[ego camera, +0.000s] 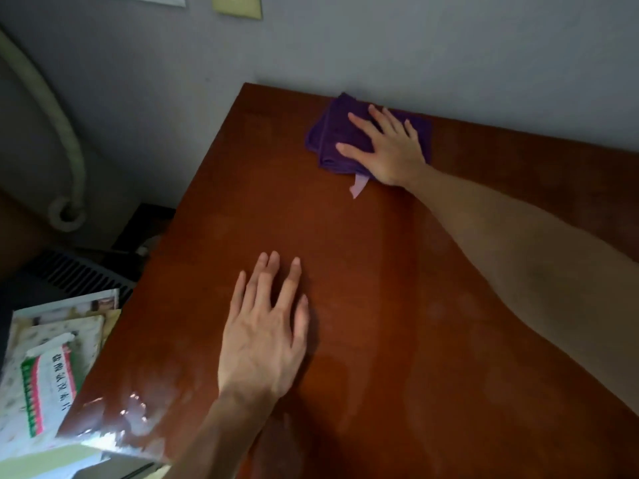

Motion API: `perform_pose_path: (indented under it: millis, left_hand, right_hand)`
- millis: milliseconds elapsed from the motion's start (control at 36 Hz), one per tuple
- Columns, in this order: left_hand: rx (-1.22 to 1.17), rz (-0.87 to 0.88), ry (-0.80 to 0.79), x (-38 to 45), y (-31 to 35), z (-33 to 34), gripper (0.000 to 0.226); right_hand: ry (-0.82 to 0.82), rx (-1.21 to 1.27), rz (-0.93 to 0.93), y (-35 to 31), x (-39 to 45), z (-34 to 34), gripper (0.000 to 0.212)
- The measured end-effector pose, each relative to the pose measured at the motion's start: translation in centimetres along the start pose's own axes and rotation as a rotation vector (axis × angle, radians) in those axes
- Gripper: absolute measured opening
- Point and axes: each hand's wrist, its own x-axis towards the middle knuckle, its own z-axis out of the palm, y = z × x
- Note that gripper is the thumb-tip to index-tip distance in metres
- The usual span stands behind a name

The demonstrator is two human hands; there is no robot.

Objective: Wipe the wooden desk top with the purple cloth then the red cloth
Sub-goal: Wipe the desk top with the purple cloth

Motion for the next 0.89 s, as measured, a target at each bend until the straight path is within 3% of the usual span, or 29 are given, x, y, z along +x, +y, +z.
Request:
perform_pose_path:
  millis: [194, 389, 528, 778, 889]
  left_hand:
    - [0.011, -0.007, 0.004, -0.3, 0.0, -0.1, 0.055]
    - [-0.001, -0.009, 0.027, -0.3, 0.3, -0.4, 0.055]
    - [-0.058, -0.005, 0.055, -0.7, 0.5, -0.6, 0.056]
    - [-0.072, -0.112, 0.099, -3.1, 1.4, -1.8, 0.044]
    - [-0.049, -0.016, 0.043, -4.7, 3.8, -2.3, 0.045]
  right_hand:
    - [-0.005, -0.008, -0.001, 1.7, 3.5, -0.4, 0.084]
    - [-0.022, -0.054, 0.019, 1.6, -1.6, -0.9, 0.081]
    - [-0.019, -0.086, 0.025, 1.1, -11.4, -1.0, 0.082]
    - [-0.023, -0.118, -0.039, -1.3, -36.6, -0.1, 0.083]
    - [-0.003, -0.129, -0.041, -1.6, -43.9, 0.1, 0.082]
